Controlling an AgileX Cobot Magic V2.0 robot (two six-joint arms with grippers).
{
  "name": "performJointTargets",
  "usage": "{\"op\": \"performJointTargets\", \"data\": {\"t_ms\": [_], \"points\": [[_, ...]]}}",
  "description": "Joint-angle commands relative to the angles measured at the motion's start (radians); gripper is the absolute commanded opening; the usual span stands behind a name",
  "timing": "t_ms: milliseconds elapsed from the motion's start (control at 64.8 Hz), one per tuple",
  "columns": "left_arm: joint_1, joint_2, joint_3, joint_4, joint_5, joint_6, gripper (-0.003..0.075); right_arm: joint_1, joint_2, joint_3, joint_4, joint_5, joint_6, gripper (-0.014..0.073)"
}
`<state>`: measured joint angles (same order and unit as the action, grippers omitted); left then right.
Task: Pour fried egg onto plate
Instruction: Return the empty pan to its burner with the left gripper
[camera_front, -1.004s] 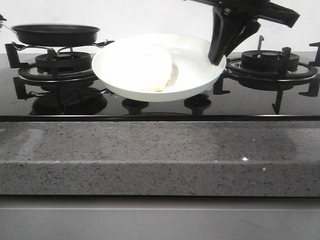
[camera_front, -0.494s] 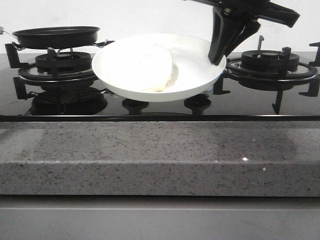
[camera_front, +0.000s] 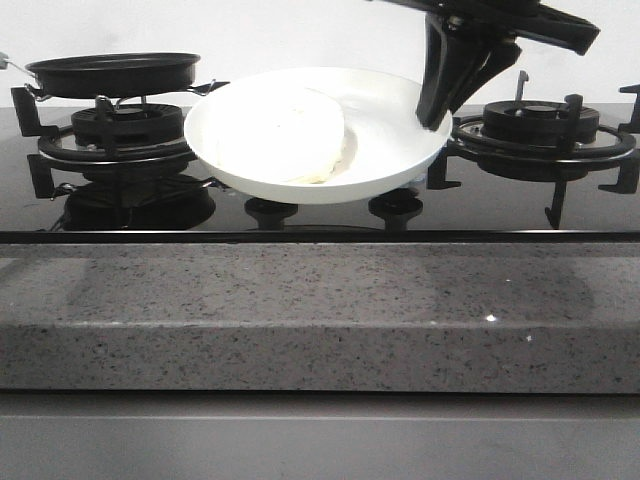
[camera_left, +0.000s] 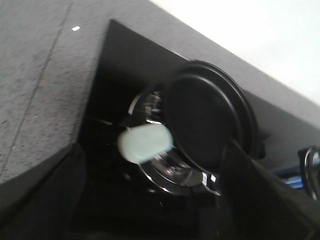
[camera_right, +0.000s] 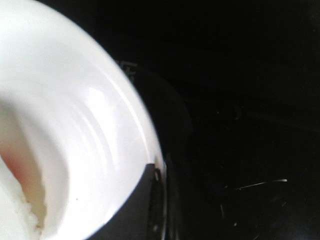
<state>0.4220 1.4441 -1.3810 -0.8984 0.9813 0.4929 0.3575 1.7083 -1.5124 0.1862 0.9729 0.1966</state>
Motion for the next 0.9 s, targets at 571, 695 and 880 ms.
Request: {"op": "performJointTargets", "data": {"t_ms": [571,695,880], "points": [[-0.755,-0.584,0.316,1.095,-0.043,-0.695,0.0495,-0.002,-0.044,-0.026,-0.007,-0.043,-0.007,-0.0068],[-0.755,-0.65,0.391,1.082,-0.072,-0.695,0.0495,-0.002,-0.044,-0.026,-0.007,-0.043,-0.007,-0.0068],[-0.755,-0.694,0.441,1.079,-0.1,-0.695,0.0495,-0.002,-0.044,-0.026,-0.007,-0.043,-0.007,-0.0068]]}}
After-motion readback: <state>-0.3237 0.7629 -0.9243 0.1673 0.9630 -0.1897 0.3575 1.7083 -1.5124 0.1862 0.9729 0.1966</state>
